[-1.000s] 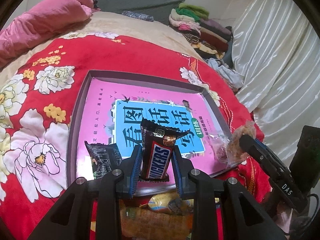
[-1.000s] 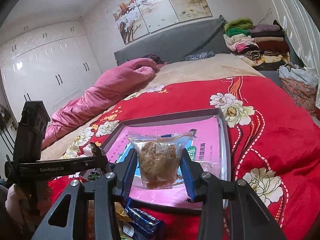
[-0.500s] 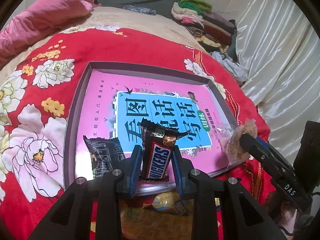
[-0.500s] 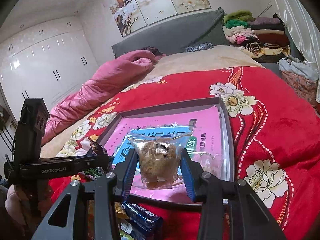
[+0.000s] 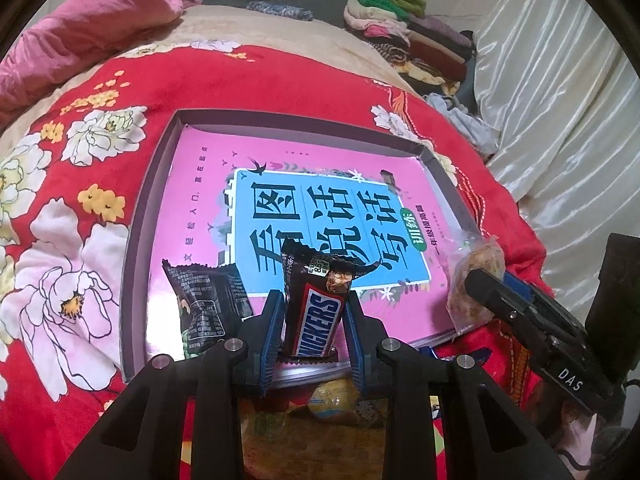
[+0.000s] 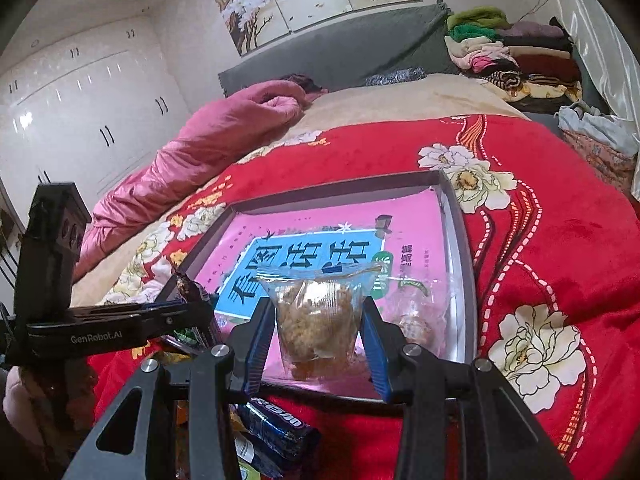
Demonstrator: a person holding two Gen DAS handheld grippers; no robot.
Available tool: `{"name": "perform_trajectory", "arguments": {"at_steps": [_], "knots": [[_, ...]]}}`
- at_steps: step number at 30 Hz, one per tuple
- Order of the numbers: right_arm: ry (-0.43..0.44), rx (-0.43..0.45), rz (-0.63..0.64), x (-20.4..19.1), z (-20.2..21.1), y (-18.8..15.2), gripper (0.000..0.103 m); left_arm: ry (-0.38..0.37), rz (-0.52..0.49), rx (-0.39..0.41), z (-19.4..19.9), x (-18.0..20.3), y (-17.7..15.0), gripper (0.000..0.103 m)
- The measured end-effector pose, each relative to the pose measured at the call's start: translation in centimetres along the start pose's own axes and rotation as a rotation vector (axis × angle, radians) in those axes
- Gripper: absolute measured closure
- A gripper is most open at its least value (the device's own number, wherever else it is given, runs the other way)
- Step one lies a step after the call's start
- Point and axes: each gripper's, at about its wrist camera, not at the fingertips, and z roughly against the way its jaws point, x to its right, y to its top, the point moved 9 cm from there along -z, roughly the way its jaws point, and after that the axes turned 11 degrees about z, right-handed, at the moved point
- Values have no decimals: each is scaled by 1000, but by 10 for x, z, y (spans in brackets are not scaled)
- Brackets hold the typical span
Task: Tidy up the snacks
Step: 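Lower the Snickers into the tray with the left tool while the right lowers the brown-snack bag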
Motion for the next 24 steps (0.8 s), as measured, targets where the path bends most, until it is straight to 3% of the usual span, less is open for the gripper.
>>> {"name": "perform_trajectory", "arguments": {"at_steps": [24], "knots": [[33, -94, 37, -13, -20, -17, 60, 4, 6, -12, -4, -2, -2, 72]]}}
